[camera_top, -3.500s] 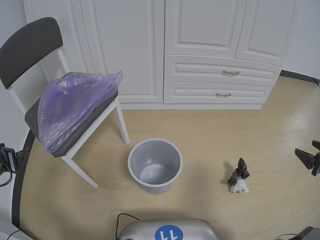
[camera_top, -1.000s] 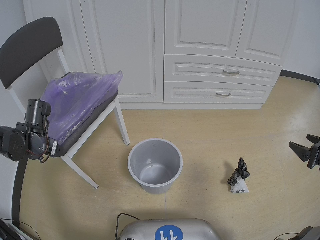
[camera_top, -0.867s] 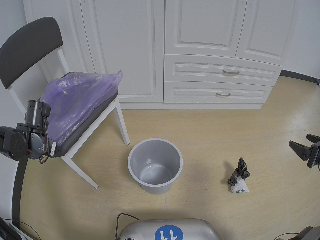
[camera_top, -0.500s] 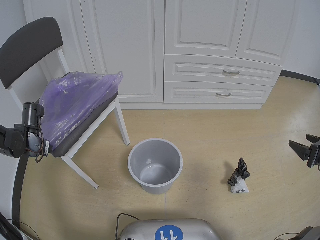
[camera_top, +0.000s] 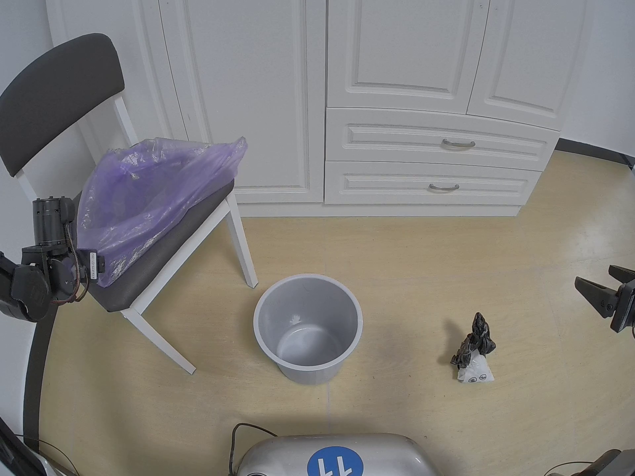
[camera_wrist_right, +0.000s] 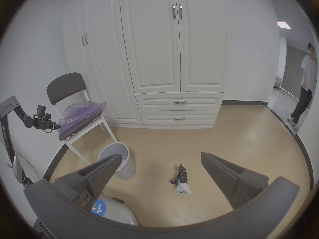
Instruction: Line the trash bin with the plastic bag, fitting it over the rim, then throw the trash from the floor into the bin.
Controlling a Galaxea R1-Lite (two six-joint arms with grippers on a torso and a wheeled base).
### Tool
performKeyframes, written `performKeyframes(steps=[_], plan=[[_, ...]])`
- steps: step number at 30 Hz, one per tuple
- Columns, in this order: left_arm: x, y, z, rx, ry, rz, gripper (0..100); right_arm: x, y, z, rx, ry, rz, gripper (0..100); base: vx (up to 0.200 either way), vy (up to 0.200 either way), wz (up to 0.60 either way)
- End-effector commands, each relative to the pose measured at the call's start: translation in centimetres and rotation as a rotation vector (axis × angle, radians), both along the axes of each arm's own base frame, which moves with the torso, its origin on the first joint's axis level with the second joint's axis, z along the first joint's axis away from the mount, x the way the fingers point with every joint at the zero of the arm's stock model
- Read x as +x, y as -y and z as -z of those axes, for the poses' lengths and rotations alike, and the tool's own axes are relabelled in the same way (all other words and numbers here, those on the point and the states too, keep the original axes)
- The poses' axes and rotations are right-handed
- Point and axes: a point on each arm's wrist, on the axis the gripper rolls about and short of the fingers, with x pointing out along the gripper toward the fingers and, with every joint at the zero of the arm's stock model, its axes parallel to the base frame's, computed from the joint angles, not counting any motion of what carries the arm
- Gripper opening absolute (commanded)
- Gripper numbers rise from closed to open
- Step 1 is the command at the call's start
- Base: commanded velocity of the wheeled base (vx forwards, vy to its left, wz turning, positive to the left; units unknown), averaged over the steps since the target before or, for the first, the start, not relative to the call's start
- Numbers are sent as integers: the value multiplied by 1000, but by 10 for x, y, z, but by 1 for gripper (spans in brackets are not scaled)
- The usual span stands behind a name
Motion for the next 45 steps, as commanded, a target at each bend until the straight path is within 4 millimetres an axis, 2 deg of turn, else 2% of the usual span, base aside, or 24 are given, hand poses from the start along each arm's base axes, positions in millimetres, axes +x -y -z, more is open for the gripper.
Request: performKeyframes(steps=[1,24,25,40,43,45], plan=[[-3,-2,3,-10,-2,-10,100,-2,0,0,0,7,-2,100,0,0,0],[-1,0,1,-20,42,15,100,-2,-1,0,0,3,-7,100,0,0,0],[-1,0,0,-20,43,15,0,-2,-1,0,0,5,-7,100,0,0,0],[-5,2,-3,-23,53,30,0,-1,-1,1,0,-1,-7,100,0,0,0],[-10,4,-7,-37,70,64,0,-1,-1,1,0,-3,-7,100,0,0,0],[-23,11,-18,-62,117,150,0,-1,-1,1,0,-4,-15,100,0,0,0]])
